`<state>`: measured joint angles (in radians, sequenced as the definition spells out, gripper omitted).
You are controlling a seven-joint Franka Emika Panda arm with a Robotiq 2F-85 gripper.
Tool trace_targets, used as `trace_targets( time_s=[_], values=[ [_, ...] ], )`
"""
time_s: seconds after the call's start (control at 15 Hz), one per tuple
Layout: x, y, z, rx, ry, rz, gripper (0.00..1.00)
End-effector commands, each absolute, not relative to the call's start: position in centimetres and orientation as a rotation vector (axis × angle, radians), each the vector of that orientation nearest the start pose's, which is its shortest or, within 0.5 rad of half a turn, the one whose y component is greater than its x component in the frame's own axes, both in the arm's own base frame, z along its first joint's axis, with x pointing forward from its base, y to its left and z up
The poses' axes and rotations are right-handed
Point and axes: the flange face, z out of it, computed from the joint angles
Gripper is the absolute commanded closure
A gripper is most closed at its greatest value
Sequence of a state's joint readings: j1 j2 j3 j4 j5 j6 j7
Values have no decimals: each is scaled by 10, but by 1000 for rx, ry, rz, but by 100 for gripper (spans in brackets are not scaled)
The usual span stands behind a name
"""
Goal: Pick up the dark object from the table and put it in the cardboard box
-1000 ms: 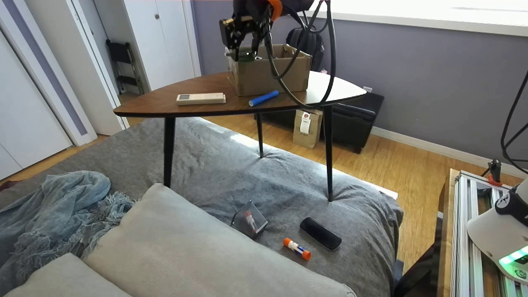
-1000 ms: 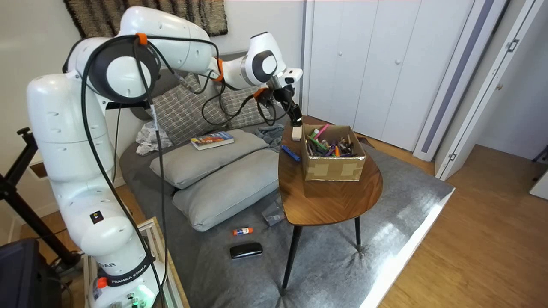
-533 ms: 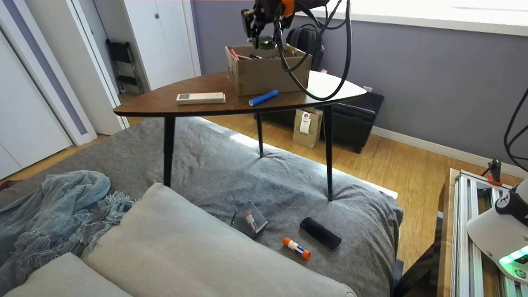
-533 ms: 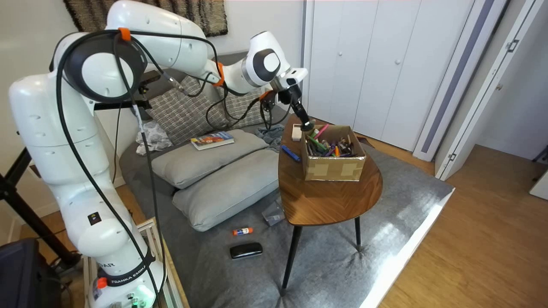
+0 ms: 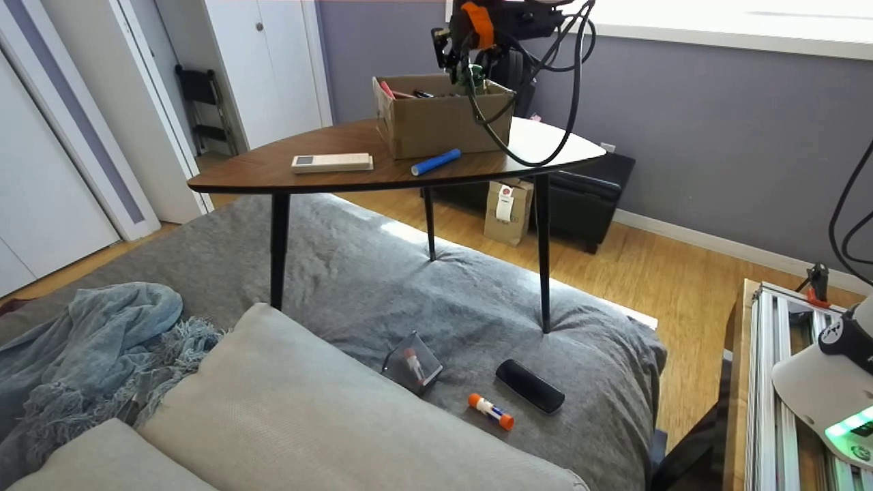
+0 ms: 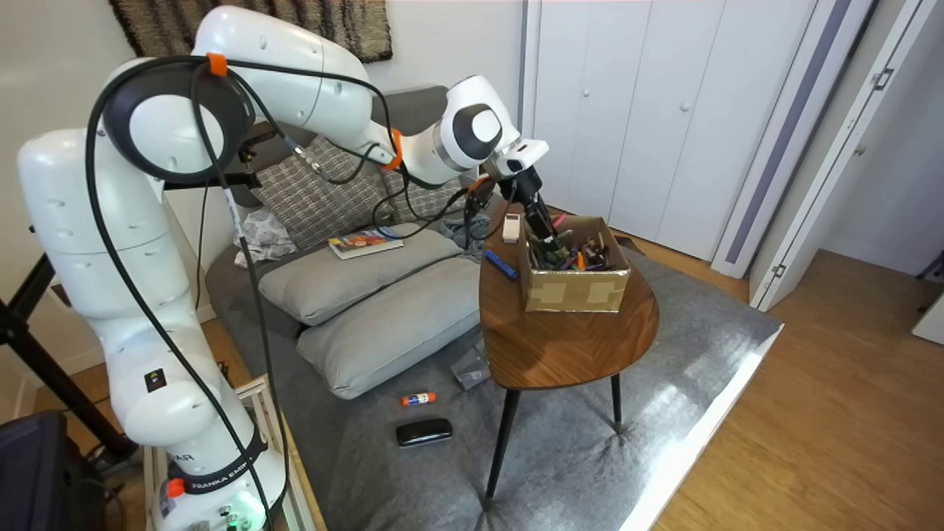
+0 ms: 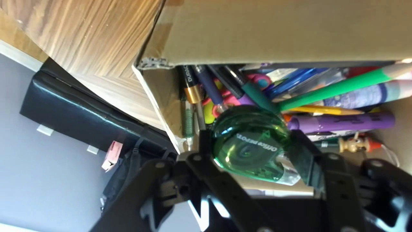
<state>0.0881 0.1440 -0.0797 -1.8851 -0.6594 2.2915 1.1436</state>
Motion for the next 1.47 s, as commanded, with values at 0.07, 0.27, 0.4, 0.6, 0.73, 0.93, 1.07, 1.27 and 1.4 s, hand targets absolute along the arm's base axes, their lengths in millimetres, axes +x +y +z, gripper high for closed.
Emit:
trace_targets(
  time_s=[0.07,0.27,0.4,0.6,0.73,0.93,1.07,1.27,1.4],
  values=[
    [625,-14,462,-3075,1266,-918,38],
    [626,-15,461,-3063,1274,-924,38],
    [626,-15,461,-3061,1275,-925,38],
    [647,-24,459,-3043,1246,-1087,63],
    [663,-25,462,-3012,1188,-1209,63],
    [683,-27,458,-2975,1149,-1249,63],
    [692,-27,452,-2960,1126,-1213,63],
    [702,-23,442,-2951,1095,-1165,63],
    [708,-23,438,-2935,1089,-1151,63]
  ],
)
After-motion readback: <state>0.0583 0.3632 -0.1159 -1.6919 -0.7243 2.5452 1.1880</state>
